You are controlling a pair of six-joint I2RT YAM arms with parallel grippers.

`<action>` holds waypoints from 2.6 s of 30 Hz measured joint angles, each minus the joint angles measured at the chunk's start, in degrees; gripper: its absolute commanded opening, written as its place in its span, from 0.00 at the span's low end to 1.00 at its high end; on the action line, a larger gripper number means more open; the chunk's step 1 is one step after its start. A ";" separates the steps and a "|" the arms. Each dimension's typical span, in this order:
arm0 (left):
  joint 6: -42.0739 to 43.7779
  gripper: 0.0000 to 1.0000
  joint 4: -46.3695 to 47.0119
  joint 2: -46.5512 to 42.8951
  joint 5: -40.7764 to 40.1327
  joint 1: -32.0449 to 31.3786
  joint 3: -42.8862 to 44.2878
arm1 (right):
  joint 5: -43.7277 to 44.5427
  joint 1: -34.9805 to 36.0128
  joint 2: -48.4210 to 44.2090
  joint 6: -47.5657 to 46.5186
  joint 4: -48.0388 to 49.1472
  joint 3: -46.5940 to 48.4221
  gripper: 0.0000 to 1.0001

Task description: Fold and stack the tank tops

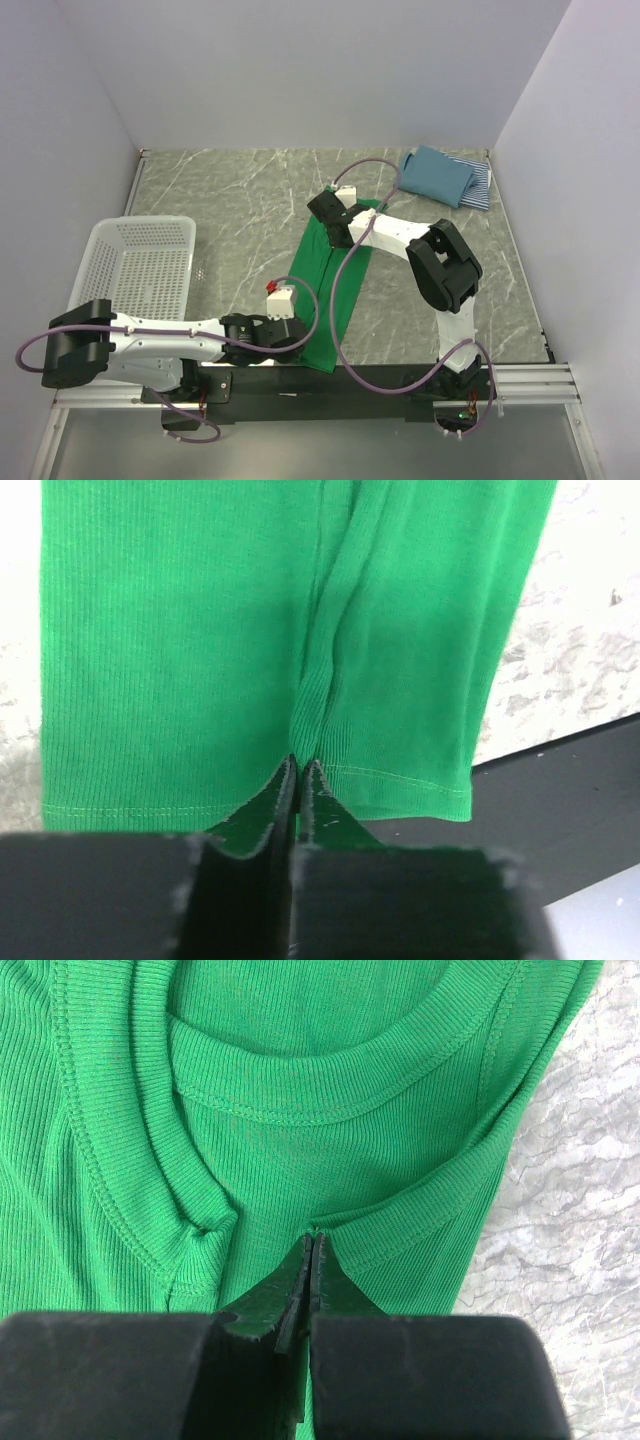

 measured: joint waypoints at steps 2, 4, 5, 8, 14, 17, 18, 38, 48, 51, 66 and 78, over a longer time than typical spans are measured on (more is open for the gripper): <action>0.28 0.00 -0.04 -0.09 -0.02 -0.28 0.24 | 0.00 -0.09 0.00 -0.02 0.00 0.00 0.00; 0.28 0.01 -0.20 -0.63 -0.02 -0.74 0.50 | 0.00 -0.24 0.00 -0.02 0.02 0.00 0.00; 0.28 0.01 -0.20 -1.16 -0.02 -0.98 0.63 | 0.00 -0.33 0.00 -0.04 0.02 0.00 0.00; 0.26 0.01 -0.20 -2.97 -0.02 -1.57 0.92 | 0.00 -0.50 0.00 -0.17 0.04 0.00 0.00; -0.22 0.01 -0.44 -3.63 -0.07 -2.71 1.14 | 0.00 -0.66 0.00 -0.20 0.04 0.00 0.00; -0.83 0.01 -0.66 -3.74 -0.09 -3.32 1.11 | 0.00 -0.66 0.00 -0.22 0.02 0.09 0.00; -1.18 0.01 -0.87 -3.91 -0.11 -3.52 1.11 | 0.00 -0.66 0.00 -0.26 -0.02 0.26 0.00; -4.79 0.04 -2.05 -4.70 -1.07 -4.02 -1.22 | -1.77 -0.66 4.55 -0.85 1.07 3.85 0.23; -7.45 0.39 -5.25 -5.29 -2.64 -4.09 -1.49 | -2.27 -0.68 2.40 -1.92 2.36 2.38 0.52; -8.72 0.46 -7.54 -7.17 -4.17 -4.15 -1.49 | -2.62 -0.68 -2.36 -1.70 2.32 0.35 0.53; -23.91 0.69 -19.04 -25.97 -10.27 -4.07 -8.87 | -11.50 18.32 -39.10 14.19 7.91 -39.34 0.54; -29.07 0.76 -16.76 -28.24 -8.63 -0.90 -14.34 | -16.00 33.79 -50.64 38.45 13.84 -54.71 0.57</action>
